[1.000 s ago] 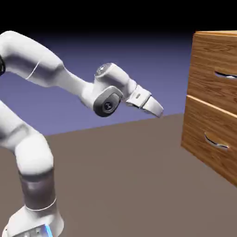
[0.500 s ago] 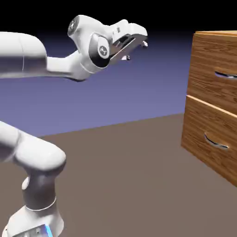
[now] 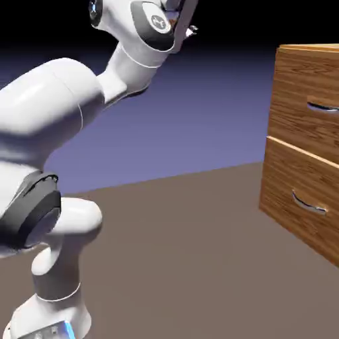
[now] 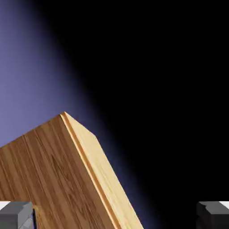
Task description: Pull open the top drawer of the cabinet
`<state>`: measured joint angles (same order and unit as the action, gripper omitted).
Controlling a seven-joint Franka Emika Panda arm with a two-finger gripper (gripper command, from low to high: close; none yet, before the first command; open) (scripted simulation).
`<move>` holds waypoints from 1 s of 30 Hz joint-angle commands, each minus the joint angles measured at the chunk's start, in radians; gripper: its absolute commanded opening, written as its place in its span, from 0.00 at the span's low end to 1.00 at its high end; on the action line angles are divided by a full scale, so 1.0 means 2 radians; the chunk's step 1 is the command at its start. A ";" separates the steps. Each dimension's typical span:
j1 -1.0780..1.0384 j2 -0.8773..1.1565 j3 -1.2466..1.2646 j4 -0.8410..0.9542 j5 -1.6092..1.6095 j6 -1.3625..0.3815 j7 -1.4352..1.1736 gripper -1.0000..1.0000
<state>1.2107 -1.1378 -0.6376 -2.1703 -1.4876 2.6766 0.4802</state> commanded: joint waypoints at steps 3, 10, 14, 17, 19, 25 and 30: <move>0.053 -0.025 -0.028 0.028 -0.065 -0.016 -0.011 0.50; 0.175 -0.083 -0.093 0.094 -0.217 -0.053 -0.038 0.50; 0.245 -0.116 -0.130 0.131 -0.304 -0.074 -0.053 0.50; 0.298 -0.141 -0.158 0.159 -0.370 -0.090 -0.065 0.50; 0.333 -0.158 -0.177 0.178 -0.413 -0.100 -0.072 0.50; 0.438 -0.208 -0.233 0.234 -0.544 -0.132 -0.095 0.50; 0.526 -0.249 -0.280 0.281 -0.652 -0.158 -0.114 0.50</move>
<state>2.2619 -1.6358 -1.1967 -1.6092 -2.7923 2.3604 0.2514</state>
